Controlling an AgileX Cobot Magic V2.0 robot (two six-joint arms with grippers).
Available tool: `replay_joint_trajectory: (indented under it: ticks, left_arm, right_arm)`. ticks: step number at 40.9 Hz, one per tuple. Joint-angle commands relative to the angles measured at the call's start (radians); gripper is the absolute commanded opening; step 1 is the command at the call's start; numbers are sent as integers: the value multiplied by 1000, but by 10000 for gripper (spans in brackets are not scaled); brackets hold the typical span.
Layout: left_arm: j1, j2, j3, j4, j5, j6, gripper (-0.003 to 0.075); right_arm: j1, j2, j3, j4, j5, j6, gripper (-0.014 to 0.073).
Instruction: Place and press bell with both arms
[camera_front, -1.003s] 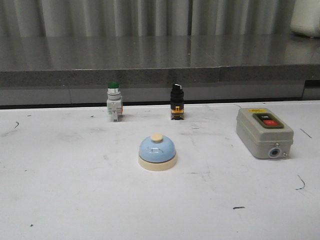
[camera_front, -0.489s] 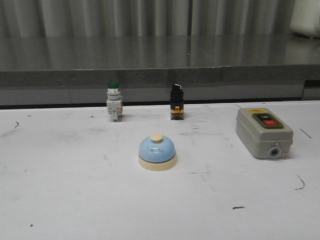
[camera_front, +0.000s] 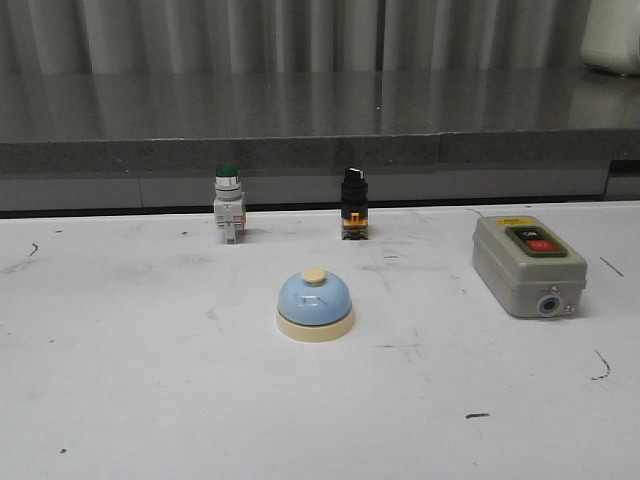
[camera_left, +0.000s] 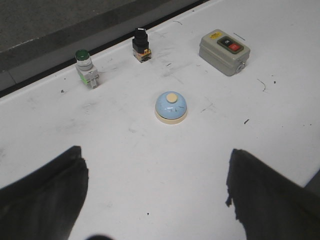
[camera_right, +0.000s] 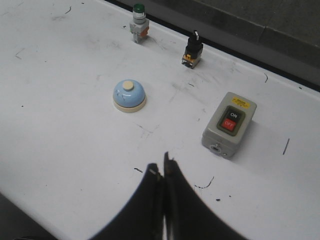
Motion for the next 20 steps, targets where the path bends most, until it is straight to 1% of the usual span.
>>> replay_joint_trajectory:
  ticks: [1,3,5,7,9,10,20]
  left_arm:
    - [1,1,-24,8,-64,0,442]
    - [1,1,-24,8,-64,-7,359]
    - [1,1,-24,8,-64,-7,244]
    - [1,1,-24,8,-64,-7,109]
    - [1,1,-24,8,-64,-7,4]
    - [1,1,-24,8,-64,0,-19]
    - [1,1,-24,8,-64,-7,-20]
  right_arm:
    - [-6,3,-24,-6,-66,-9,-69]
    - [-6,3,-24,-6,-66,-9,-69]
    - [-6,3,-24,-6,-66,-9,-69]
    - [-6,3,-24,-6,-66,-9,-69]
    - [-6,3,-24,-6,-66,-9,-69]
    - [-6,3,-24,-6,-66,-9,-69]
    - [-6,3,-24,-6,-66,-9,-69]
